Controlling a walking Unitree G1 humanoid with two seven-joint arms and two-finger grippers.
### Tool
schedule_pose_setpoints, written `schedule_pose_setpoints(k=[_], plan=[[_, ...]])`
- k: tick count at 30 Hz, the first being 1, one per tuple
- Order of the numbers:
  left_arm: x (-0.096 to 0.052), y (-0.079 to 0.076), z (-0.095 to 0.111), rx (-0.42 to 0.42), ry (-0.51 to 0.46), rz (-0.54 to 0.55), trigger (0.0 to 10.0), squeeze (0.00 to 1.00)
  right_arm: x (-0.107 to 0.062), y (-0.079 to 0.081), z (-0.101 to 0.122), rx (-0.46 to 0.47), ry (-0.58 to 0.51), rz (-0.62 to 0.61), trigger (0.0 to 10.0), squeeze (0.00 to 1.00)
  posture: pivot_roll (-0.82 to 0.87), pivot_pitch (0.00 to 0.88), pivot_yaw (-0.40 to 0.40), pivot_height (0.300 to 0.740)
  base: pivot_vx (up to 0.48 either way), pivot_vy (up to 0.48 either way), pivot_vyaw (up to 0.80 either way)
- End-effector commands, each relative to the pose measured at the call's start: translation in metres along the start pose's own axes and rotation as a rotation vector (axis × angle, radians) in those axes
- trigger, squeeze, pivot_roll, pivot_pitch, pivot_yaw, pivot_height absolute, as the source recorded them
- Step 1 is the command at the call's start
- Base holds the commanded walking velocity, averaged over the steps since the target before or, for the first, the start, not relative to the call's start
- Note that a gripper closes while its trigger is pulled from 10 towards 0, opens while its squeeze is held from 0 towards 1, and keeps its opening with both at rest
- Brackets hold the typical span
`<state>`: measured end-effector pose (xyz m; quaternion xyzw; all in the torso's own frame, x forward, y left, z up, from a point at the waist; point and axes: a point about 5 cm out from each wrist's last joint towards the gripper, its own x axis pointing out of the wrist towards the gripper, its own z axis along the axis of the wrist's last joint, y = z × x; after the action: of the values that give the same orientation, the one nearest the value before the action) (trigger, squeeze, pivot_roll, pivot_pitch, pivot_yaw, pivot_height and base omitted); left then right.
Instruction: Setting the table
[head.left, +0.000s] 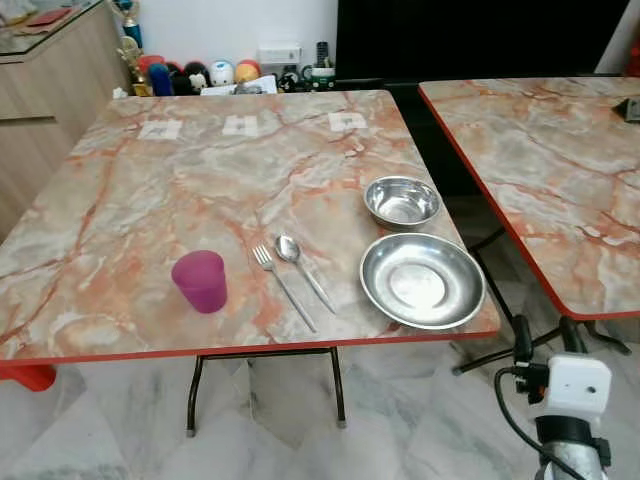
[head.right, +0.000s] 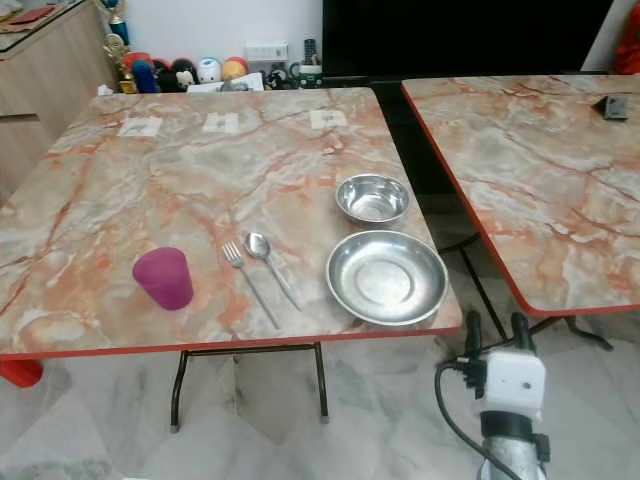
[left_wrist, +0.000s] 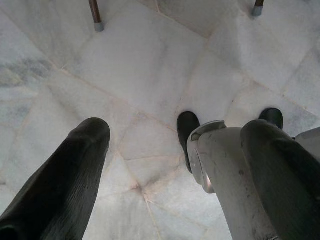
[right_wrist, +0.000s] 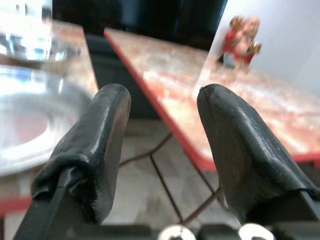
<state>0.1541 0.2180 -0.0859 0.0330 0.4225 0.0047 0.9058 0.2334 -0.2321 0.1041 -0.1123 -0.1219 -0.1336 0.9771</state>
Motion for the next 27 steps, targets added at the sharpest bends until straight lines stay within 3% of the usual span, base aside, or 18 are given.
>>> schedule_pose_setpoints(k=[1,8,12,14,16,19,22,27], plan=[[-0.003,0.004,-0.009,-0.007,0.034,0.014,10.0,0.00,0.003,-0.002,0.013,0.011,-0.040,-0.018,10.0,0.00,-0.02,0.107,-0.006,0.740,0.000,0.000,0.00],[-0.003,0.004,-0.007,-0.007,0.032,0.014,10.0,0.00,-0.002,0.003,0.048,0.051,-0.114,-0.002,10.0,0.00,-0.03,0.110,-0.007,0.740,0.000,0.000,0.00],[-0.002,0.005,-0.007,-0.006,0.030,0.016,10.0,0.00,-0.016,-0.002,0.050,0.049,-0.052,0.001,10.0,0.00,-0.04,0.114,-0.008,0.740,0.000,0.000,0.00],[-0.002,0.006,-0.006,-0.006,0.031,0.018,10.0,0.00,-0.030,-0.018,0.040,-0.004,0.026,-0.037,10.0,0.00,-0.04,0.115,-0.008,0.740,0.000,0.000,0.00],[-0.002,0.007,-0.006,-0.006,0.031,0.019,10.0,0.00,-0.032,-0.024,0.036,0.005,0.049,-0.069,10.0,0.00,-0.05,0.114,-0.008,0.740,0.000,0.000,0.00],[-0.002,0.007,-0.006,-0.006,0.030,0.020,10.0,0.00,-0.026,-0.036,0.024,0.012,0.107,-0.125,10.0,0.00,-0.04,0.110,-0.008,0.740,0.000,0.000,0.00],[-0.002,0.007,-0.005,-0.008,0.029,0.020,10.0,0.00,-0.019,-0.036,0.014,0.014,0.146,-0.115,10.0,0.00,-0.04,0.110,-0.008,0.740,0.000,0.000,0.00],[-0.001,0.005,-0.005,-0.012,0.028,0.020,10.0,0.00,0.008,-0.019,0.000,0.142,0.252,-0.104,10.0,0.00,-0.04,0.101,-0.005,0.740,0.000,0.000,0.00]])
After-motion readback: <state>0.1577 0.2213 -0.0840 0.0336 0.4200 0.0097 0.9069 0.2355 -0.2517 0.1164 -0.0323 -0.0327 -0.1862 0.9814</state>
